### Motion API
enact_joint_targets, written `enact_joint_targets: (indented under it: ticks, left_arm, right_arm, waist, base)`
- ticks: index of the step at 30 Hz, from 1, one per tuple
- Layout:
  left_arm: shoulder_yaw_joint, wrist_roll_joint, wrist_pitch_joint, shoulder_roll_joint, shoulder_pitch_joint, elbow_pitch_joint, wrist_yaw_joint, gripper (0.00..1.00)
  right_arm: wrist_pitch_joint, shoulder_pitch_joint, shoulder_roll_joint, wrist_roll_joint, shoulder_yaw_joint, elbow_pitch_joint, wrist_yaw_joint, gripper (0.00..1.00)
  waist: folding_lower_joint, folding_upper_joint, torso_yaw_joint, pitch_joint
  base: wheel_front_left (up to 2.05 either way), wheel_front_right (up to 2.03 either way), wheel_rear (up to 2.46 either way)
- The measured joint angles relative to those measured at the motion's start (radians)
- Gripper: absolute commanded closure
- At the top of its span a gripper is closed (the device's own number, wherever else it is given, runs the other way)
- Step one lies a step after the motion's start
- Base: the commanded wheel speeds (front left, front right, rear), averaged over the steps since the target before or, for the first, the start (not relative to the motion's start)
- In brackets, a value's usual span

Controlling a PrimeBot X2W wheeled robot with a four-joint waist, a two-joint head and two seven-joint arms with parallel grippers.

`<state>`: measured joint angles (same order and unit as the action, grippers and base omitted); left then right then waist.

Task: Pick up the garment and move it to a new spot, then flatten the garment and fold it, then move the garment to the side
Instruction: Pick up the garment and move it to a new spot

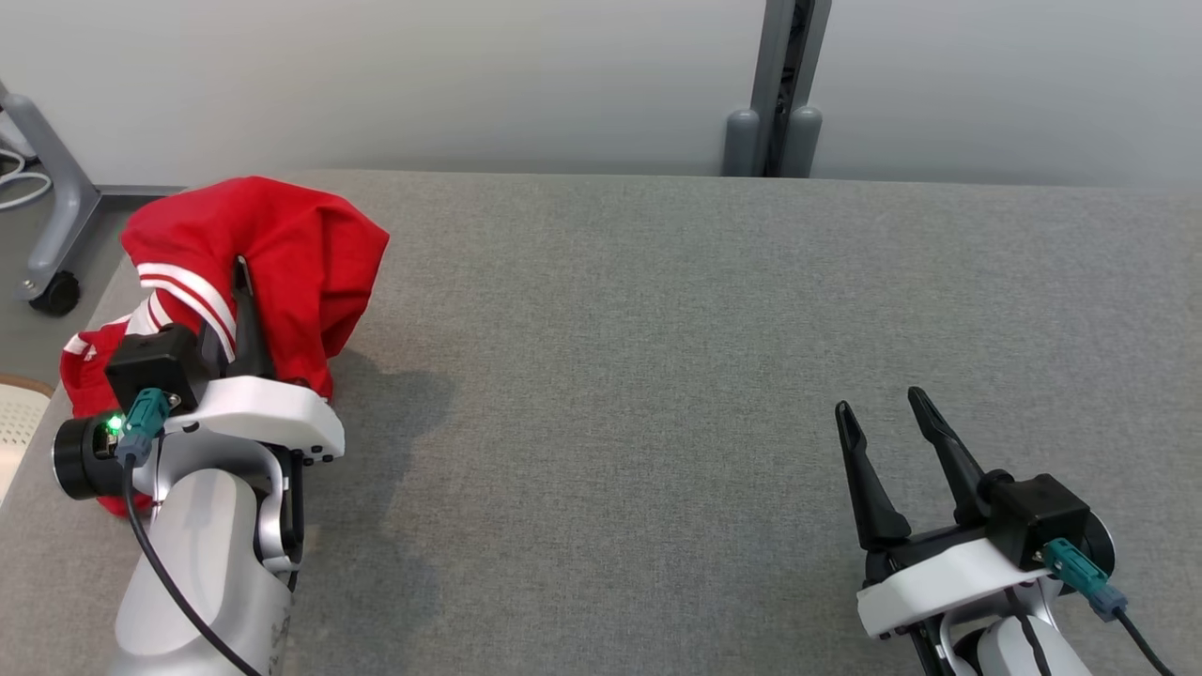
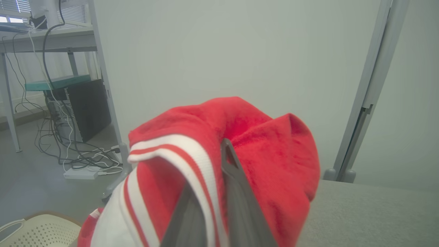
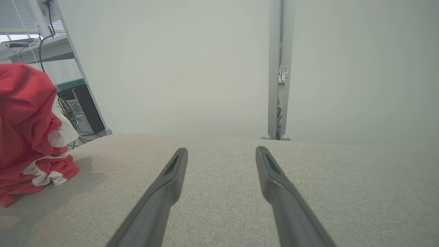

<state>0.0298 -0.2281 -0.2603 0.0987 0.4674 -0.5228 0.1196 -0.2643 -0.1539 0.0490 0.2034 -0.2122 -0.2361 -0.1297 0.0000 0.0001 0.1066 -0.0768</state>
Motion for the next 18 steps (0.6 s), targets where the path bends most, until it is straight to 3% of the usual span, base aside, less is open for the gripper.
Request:
enact_joint_targets:
  ticks: [9,18]
  left_arm:
    - [0.035,0.015,0.000,-0.011,0.021,0.028,-0.033,1.00]
    - [0.079,0.027,0.000,-0.019,0.088,0.032,-0.065,1.00]
  right_arm:
    - [0.000,-0.002,-0.002,0.018,-0.018,0.003,0.000,0.00]
    - [0.000,-0.021,-0.002,0.039,-0.024,0.016,0.000,0.00]
  waist:
    - [0.0000,0.0000,-0.041,0.011]
    - [0.0000,0.0000,-0.152,-0.003]
  base:
    - [0.00,0.00,0.00]
    - [0.00,0.00,0.00]
